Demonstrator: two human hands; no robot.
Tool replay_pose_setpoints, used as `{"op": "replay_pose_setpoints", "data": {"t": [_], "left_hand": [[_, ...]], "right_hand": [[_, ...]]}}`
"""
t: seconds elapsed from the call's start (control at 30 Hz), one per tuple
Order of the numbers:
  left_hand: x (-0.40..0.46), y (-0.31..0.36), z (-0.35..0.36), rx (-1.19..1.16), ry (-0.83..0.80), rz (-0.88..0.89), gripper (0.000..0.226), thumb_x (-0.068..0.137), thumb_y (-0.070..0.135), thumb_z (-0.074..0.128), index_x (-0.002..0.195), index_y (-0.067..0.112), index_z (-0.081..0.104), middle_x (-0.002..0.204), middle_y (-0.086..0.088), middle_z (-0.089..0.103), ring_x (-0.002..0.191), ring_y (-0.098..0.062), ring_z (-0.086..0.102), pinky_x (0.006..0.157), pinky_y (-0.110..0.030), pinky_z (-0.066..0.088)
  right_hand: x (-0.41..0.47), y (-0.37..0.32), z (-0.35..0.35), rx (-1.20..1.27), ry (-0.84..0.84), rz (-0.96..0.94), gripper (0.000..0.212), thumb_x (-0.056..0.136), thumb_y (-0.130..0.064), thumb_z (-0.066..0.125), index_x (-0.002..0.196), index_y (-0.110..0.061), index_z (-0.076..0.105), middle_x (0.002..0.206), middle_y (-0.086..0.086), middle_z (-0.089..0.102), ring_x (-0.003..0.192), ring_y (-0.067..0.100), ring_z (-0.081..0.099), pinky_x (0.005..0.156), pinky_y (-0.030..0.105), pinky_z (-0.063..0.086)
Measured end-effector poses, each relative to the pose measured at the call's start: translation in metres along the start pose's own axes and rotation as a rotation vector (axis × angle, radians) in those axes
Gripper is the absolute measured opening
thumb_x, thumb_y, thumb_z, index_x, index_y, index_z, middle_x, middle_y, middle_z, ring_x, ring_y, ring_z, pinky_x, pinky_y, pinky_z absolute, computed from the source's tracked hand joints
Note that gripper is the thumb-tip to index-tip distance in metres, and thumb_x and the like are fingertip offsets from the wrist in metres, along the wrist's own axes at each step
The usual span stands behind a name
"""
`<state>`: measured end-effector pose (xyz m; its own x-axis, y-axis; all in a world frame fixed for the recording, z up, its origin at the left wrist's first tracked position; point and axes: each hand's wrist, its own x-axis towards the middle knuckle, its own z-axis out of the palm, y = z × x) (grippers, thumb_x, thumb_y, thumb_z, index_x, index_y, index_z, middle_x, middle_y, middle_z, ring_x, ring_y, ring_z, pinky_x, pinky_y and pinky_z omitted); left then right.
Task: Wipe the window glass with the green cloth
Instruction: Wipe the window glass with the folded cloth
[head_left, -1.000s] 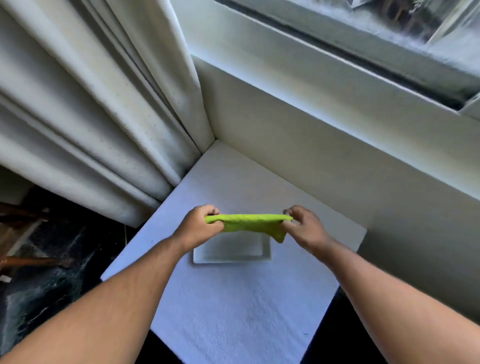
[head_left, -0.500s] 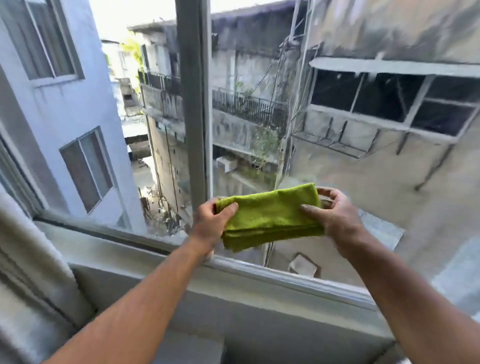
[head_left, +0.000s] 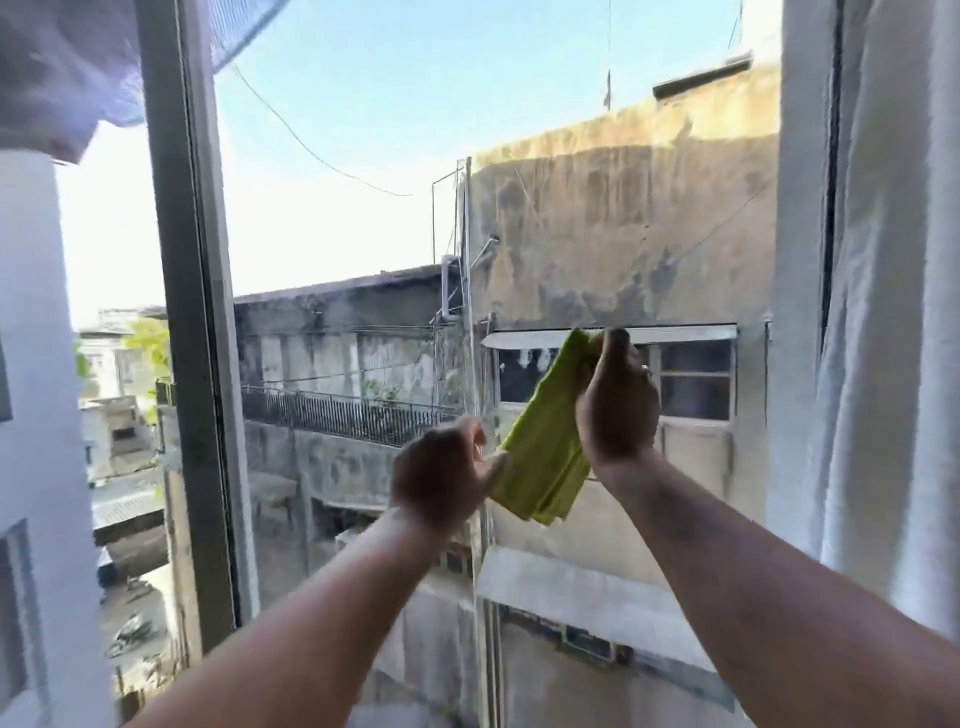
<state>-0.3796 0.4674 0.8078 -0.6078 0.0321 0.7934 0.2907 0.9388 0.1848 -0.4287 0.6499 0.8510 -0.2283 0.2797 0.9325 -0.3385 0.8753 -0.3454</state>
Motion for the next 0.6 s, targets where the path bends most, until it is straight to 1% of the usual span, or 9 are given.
{"op": "replay_pose_setpoints", "data": {"t": [0.07, 0.1, 0.17, 0.23, 0.27, 0.33, 0.47, 0.53, 0.6], "left_hand": [[0.025, -0.014, -0.018, 0.237, 0.208, 0.229, 0.042, 0.087, 0.058, 0.059, 0.104, 0.019, 0.064, 0.095, -0.005, 0.073, 0.077, -0.024, 0.07, 0.061, -0.032, 0.053], [0.042, -0.022, -0.03, 0.314, 0.281, 0.295, 0.047, 0.089, 0.058, 0.053, 0.112, 0.017, 0.063, 0.105, -0.01, 0.071, 0.086, -0.027, 0.07, 0.065, -0.036, 0.055], [0.079, -0.046, -0.049, 0.433, 0.315, 0.299, 0.057, 0.094, 0.056, 0.043, 0.133, 0.017, 0.055, 0.134, -0.02, 0.059, 0.118, -0.037, 0.061, 0.092, -0.051, 0.051], [0.104, -0.072, -0.061, 0.491, 0.242, 0.258, 0.067, 0.097, 0.063, 0.029, 0.153, 0.027, 0.036, 0.162, -0.019, 0.033, 0.148, -0.043, 0.032, 0.117, -0.063, 0.027], [0.111, -0.085, -0.061, 0.505, 0.208, 0.265, 0.071, 0.096, 0.068, 0.02, 0.157, 0.031, 0.027, 0.167, -0.016, 0.02, 0.153, -0.043, 0.017, 0.121, -0.067, 0.016], [0.118, -0.1, -0.056, 0.506, 0.188, 0.314, 0.077, 0.094, 0.072, 0.013, 0.158, 0.031, 0.023, 0.17, -0.014, 0.011, 0.155, -0.041, 0.004, 0.12, -0.071, 0.008], [0.122, -0.112, -0.043, 0.491, 0.288, 0.363, 0.076, 0.095, 0.069, 0.018, 0.158, 0.027, 0.027, 0.169, -0.014, 0.014, 0.156, -0.039, 0.008, 0.121, -0.071, 0.008], [0.124, -0.114, -0.042, 0.473, 0.345, 0.384, 0.072, 0.096, 0.065, 0.019, 0.157, 0.028, 0.027, 0.169, -0.014, 0.015, 0.155, -0.038, 0.011, 0.122, -0.069, 0.008], [0.126, -0.118, -0.041, 0.461, 0.379, 0.395, 0.07, 0.098, 0.063, 0.016, 0.157, 0.028, 0.028, 0.169, -0.014, 0.016, 0.156, -0.037, 0.011, 0.123, -0.067, 0.009]], "right_hand": [[-0.018, -0.007, 0.01, -0.002, -0.007, -0.024, 0.019, 0.085, 0.004, 0.054, 0.101, -0.006, 0.059, 0.093, 0.02, 0.064, 0.081, 0.04, 0.063, 0.072, 0.045, 0.052], [-0.028, -0.009, 0.015, -0.043, -0.019, -0.061, 0.02, 0.085, 0.001, 0.056, 0.104, -0.005, 0.059, 0.097, 0.02, 0.063, 0.086, 0.04, 0.061, 0.078, 0.046, 0.051], [-0.045, -0.007, 0.026, -0.087, -0.042, -0.121, 0.03, 0.087, -0.01, 0.053, 0.116, -0.004, 0.059, 0.11, 0.021, 0.062, 0.098, 0.039, 0.059, 0.089, 0.048, 0.049], [-0.049, 0.001, 0.035, -0.077, -0.041, -0.176, 0.042, 0.091, -0.018, 0.048, 0.129, -0.001, 0.056, 0.125, 0.023, 0.059, 0.109, 0.04, 0.057, 0.097, 0.051, 0.047], [-0.048, 0.007, 0.038, -0.079, -0.019, -0.218, 0.047, 0.093, -0.02, 0.048, 0.135, 0.001, 0.053, 0.133, 0.025, 0.057, 0.114, 0.041, 0.056, 0.1, 0.052, 0.045], [-0.038, 0.019, 0.044, -0.119, 0.03, -0.337, 0.054, 0.098, -0.024, 0.046, 0.144, 0.003, 0.044, 0.147, 0.026, 0.047, 0.128, 0.041, 0.049, 0.11, 0.051, 0.038], [-0.009, 0.028, 0.047, -0.134, 0.036, -0.511, 0.06, 0.097, -0.029, 0.042, 0.148, 0.003, 0.036, 0.156, 0.026, 0.032, 0.146, 0.04, 0.029, 0.118, 0.055, 0.03], [0.004, 0.02, 0.049, -0.174, 0.035, -0.486, 0.062, 0.097, -0.029, 0.04, 0.149, 0.003, 0.034, 0.157, 0.026, 0.03, 0.147, 0.039, 0.027, 0.117, 0.056, 0.03], [0.003, -0.007, 0.056, -0.161, 0.05, -0.36, 0.062, 0.098, -0.031, 0.037, 0.152, -0.001, 0.031, 0.159, 0.024, 0.025, 0.149, 0.038, 0.023, 0.12, 0.055, 0.024]]}}
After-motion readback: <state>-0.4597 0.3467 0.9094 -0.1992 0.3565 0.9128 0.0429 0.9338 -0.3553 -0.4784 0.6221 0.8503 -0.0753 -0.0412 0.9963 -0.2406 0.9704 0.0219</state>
